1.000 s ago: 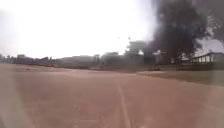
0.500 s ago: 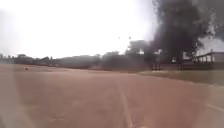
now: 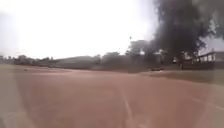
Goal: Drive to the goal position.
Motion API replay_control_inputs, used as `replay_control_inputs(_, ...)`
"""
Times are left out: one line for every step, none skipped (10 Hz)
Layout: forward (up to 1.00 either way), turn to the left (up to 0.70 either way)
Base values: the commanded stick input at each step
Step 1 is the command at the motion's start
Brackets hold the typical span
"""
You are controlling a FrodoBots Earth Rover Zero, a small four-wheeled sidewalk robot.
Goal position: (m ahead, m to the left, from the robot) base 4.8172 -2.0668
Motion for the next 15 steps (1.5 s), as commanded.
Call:
replay_control_inputs(0.7, 0.0)
replay_control_inputs(0.7, 0.0)
replay_control_inputs(0.7, 0.0)
replay_control_inputs(0.7, 0.0)
replay_control_inputs(0.7, 0.0)
replay_control_inputs(0.7, 0.0)
replay_control_inputs(0.7, 0.0)
replay_control_inputs(0.7, 0.0)
replay_control_inputs(0.7, 0.0)
replay_control_inputs(0.7, 0.0)
replay_control_inputs(0.7, 0.0)
replay_control_inputs(0.7, 0.0)
replay_control_inputs(0.7, 0.0)
replay_control_inputs(0.7, 0.0)
replay_control_inputs(0.7, 0.0)
